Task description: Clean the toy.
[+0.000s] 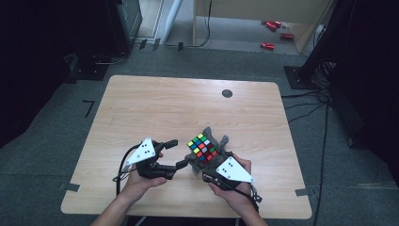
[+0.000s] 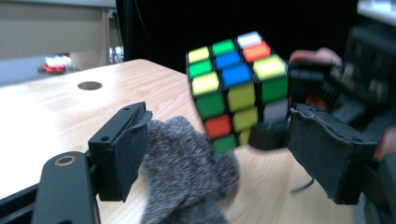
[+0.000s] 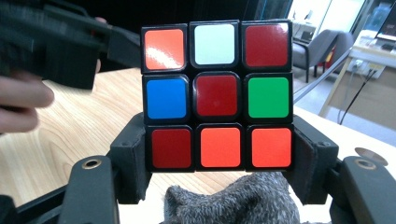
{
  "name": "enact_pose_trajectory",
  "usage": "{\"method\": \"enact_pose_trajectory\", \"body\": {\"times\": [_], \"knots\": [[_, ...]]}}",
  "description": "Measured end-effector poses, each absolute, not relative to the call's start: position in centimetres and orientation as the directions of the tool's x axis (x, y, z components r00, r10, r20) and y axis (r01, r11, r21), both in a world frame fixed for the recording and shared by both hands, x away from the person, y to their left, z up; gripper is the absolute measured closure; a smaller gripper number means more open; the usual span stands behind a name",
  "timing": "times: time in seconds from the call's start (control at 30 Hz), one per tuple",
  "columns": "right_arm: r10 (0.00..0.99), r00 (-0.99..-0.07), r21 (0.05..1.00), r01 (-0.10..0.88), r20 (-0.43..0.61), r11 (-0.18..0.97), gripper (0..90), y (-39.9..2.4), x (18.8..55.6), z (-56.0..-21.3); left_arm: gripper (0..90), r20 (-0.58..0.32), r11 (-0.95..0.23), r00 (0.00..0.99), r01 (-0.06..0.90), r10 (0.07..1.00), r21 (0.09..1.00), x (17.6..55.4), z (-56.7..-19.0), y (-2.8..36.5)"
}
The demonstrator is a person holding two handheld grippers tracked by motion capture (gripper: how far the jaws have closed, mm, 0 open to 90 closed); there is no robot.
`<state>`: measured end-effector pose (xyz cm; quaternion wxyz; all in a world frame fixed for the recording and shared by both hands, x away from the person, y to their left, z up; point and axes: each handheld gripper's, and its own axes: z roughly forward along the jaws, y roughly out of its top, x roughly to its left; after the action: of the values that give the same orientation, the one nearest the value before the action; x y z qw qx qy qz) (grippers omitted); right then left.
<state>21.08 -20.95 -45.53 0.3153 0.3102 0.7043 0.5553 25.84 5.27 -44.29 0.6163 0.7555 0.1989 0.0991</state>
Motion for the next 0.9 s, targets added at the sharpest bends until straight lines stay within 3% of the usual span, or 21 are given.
{"method": "enact_pose_trajectory", "body": {"times": [0.17, 0.37, 0.53, 0.77, 0.9], "knots": [[0.778, -0.628, 0.980, 0.130, -0.035, 0.150, 35.0, -21.3, 20.9, -45.0, 17.2, 0.098, -0.297, 0.903, 0.034, 0.419, 0.954, 24.9, -45.3, 4.1], [0.750, -0.661, 0.977, 0.184, 0.040, 0.109, 34.9, -21.3, 20.5, -44.4, 16.6, 0.187, -0.323, 0.887, -0.046, 0.423, 0.945, 24.6, -45.8, 3.6], [0.722, -0.685, 0.965, 0.242, 0.097, 0.099, 34.9, -20.9, 20.2, -44.3, 17.4, 0.349, -0.349, 0.839, -0.207, 0.417, 0.914, 23.9, -46.5, 2.9], [0.703, -0.692, 0.939, 0.328, 0.164, 0.103, 34.9, -20.4, 19.8, -44.3, 17.7, 0.412, -0.339, 0.817, -0.285, 0.404, 0.897, 23.9, -47.0, 2.0], [0.706, -0.673, 0.919, 0.386, 0.222, 0.078, 34.9, -20.7, 20.1, -44.4, 23.3, 0.445, -0.346, 0.806, -0.319, 0.391, 0.882, 23.8, -47.3, 1.5]]}}
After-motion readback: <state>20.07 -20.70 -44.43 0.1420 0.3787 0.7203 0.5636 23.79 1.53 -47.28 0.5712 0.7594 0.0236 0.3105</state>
